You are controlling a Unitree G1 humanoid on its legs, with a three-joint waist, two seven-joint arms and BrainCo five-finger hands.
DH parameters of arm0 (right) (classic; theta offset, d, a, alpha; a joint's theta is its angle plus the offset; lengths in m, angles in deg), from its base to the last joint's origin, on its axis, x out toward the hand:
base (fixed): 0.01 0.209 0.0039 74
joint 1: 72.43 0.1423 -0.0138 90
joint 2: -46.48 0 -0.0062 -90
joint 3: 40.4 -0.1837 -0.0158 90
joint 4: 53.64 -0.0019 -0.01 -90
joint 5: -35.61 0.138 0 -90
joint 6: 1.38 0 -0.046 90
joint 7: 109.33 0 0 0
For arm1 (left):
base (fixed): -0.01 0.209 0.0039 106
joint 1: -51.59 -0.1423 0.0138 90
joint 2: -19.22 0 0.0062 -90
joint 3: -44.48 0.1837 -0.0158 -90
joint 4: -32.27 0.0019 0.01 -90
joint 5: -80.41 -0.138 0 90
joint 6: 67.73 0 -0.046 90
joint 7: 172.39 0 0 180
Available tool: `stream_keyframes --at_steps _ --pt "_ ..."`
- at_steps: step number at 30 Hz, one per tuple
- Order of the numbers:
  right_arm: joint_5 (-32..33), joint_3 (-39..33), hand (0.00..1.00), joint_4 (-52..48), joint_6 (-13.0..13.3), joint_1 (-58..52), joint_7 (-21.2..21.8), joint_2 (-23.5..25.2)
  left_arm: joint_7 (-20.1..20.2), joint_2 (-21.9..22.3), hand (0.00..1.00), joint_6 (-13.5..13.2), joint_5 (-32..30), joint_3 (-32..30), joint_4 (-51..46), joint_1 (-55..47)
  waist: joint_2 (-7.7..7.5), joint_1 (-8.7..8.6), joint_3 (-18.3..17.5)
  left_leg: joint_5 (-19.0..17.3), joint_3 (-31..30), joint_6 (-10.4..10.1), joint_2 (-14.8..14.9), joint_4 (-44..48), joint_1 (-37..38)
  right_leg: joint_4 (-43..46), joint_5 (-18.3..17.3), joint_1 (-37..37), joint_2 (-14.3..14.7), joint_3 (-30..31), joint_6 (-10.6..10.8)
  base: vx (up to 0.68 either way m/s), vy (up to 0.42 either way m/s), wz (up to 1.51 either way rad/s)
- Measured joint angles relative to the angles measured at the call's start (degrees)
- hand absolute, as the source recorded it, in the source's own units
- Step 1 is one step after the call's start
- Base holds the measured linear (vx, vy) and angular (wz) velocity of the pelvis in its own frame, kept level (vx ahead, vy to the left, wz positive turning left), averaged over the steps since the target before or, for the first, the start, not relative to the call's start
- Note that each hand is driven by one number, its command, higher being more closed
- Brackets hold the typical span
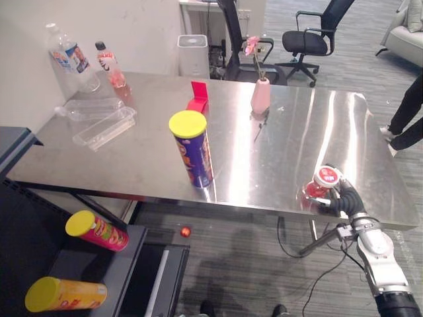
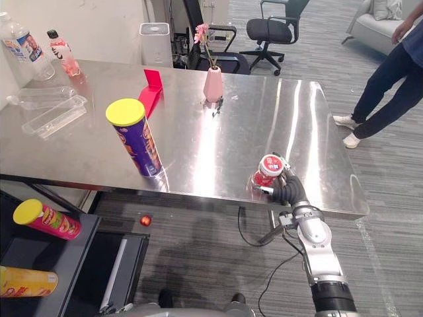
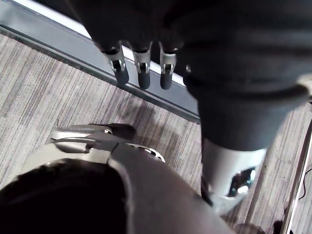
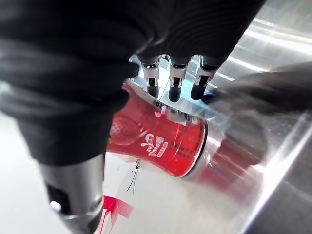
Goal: Put the gum and the chips on the shelf.
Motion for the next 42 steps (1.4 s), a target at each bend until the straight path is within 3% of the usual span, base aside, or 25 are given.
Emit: stream_keyframes --at_steps 1,2,24,34,35,38,42 --pt "0.0 0.0 0.00 0.0 0.0 0.0 -0.2 0.0 0.0 0.0 0.00 0.0 0.0 0.0 0.0 0.0 0.00 0.00 0.0 0.0 -0.1 0.0 0.0 0.0 0.0 0.0 0.0 0.0 0.0 0.0 0.0 0.00 -0.016 0.05" --pt "0.0 -0.1 1.00 0.0 0.0 0.0 -0.4 0.0 0.0 0.0 0.00 0.0 0.0 0.0 0.0 0.0 0.00 -0.01 0.0 0.1 -0.3 0.0 0.0 0.0 -0.1 0.0 0.0 0.0 0.0 -0.2 0.0 0.00 -0.013 0.05" --pt "-0.1 -0.8 1.00 1.3 0.1 1.7 -3.3 0.0 -0.1 0.1 0.00 0.0 0.0 0.3 -0.8 0.0 0.47 0.07 0.6 0.3 -0.6 0.1 0.0 -0.1 -0.6 0.0 0.0 -0.1 0.0 -0.2 0.0 0.00 -0.002 0.01" --pt "-0.2 -0.8 1.00 -0.4 1.6 1.6 -3.5 0.0 -0.6 0.1 0.00 -0.4 -0.1 0.7 -0.9 0.0 0.51 0.06 0.6 0.3 -0.8 0.1 0.0 0.1 -0.6 0.0 0.0 0.1 0.0 -0.2 0.0 0.00 0.000 0.00" --pt "-0.1 -0.8 1.00 -1.7 1.5 1.6 -3.3 0.0 -0.7 0.1 0.00 -0.4 -0.1 0.7 -0.9 0.0 0.52 0.04 0.6 0.3 -0.8 0.1 0.0 0.1 -0.6 0.0 0.0 0.1 0.0 -0.2 0.0 0.00 0.000 0.00" --pt "2.4 -1.0 1.00 -11.2 1.5 1.6 2.7 -2.3 -1.1 0.1 0.00 -0.4 -0.6 0.7 -0.9 0.0 0.50 -0.09 0.6 0.3 -1.5 0.1 0.0 0.1 0.1 0.0 0.0 1.1 0.0 -0.7 0.0 0.00 -0.001 0.10" --pt "4.7 -1.0 1.00 -15.5 1.5 1.6 7.1 -3.7 -1.1 0.1 0.00 -0.8 -0.6 0.7 -1.0 0.0 0.08 0.14 0.3 0.5 -2.7 0.2 -0.1 0.1 0.3 0.0 -0.1 1.9 0.0 -1.2 -0.2 -0.01 -0.006 0.17"
